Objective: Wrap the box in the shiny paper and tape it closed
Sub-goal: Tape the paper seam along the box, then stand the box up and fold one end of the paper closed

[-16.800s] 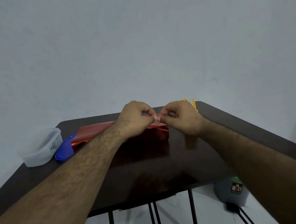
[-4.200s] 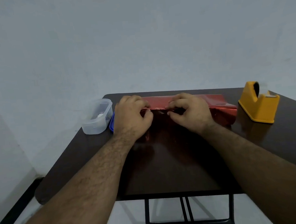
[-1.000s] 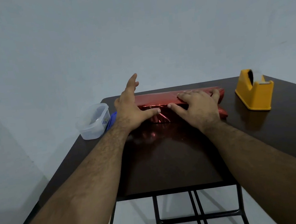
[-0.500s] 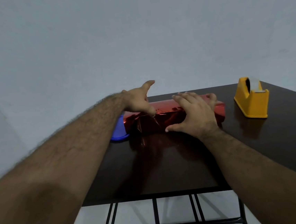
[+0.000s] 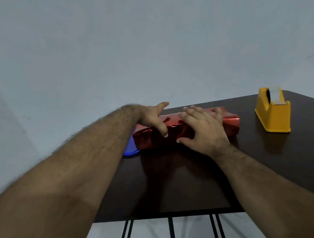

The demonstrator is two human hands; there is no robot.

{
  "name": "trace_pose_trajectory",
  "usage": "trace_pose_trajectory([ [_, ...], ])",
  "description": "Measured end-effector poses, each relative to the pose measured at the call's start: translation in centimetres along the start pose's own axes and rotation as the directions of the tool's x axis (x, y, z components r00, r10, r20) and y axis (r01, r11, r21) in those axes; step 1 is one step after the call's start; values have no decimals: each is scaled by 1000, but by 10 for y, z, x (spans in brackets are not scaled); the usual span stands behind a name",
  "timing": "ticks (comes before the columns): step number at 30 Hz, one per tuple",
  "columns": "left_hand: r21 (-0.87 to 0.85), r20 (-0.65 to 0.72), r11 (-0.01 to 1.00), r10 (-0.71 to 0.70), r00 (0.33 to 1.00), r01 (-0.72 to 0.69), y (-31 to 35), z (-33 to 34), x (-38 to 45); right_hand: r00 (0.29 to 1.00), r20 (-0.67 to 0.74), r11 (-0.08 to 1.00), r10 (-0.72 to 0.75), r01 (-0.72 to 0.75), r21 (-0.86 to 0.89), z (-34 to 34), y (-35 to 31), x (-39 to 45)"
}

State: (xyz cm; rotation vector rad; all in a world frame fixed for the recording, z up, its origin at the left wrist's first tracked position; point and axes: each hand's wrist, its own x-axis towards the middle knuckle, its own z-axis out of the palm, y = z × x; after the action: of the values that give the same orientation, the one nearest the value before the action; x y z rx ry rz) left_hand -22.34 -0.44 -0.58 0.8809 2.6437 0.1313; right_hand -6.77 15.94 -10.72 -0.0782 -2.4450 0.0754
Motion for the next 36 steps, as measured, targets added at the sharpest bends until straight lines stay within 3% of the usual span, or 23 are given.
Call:
trace_pose_trajectory([
  [3, -75, 16, 997, -18, 1000, 19, 13, -27, -14, 999, -24, 998, -27, 29, 60, -1, -4, -1],
  [5, -153, 140, 983, -75, 987, 96, 22, -51, -29, 998, -64, 998, -27, 31, 55, -2, -8, 2],
  [7, -190, 282, 972, -78, 956, 135, 31, -67, -44, 985, -174, 997, -19, 31, 64, -2, -10, 4],
  [10, -265, 293, 957, -37, 955, 118, 42, -82, -58, 944, -329, 991, -11, 54, 123, 2, -8, 6],
  [14, -469, 169, 882, 30, 985, 53, 50, -103, -96, 883, -465, 973, 66, 46, 226, 0, -2, 10],
  [17, -604, 97, 792, 188, 977, -93, 37, -111, -114, 842, -509, 920, 178, 41, 391, -2, -1, 14],
  [20, -793, -151, 545, 260, 954, -274, 15, -96, -109, 833, -449, 773, 323, 42, 633, -4, -4, 18],
  [24, -845, -428, 220, 265, 864, -487, -9, -40, -77, 838, -209, 511, 504, -94, 855, -15, -15, 23],
  [27, -816, -481, 211, 267, 835, -538, -10, 14, -50, 842, -114, 432, 527, -149, 890, -14, -21, 26],
  [30, -750, -599, 246, 141, 788, -614, 5, 45, -33, 868, -72, 415, 491, -161, 896, -10, -22, 28],
  [34, -699, -698, 246, -34, 715, -671, 24, 51, -23, 904, -61, 374, 422, -113, 920, -11, -15, 30],
  [36, -676, -726, 238, -55, 685, -697, 32, 49, -19, 897, -29, 341, 442, -138, 930, -13, -8, 33],
])
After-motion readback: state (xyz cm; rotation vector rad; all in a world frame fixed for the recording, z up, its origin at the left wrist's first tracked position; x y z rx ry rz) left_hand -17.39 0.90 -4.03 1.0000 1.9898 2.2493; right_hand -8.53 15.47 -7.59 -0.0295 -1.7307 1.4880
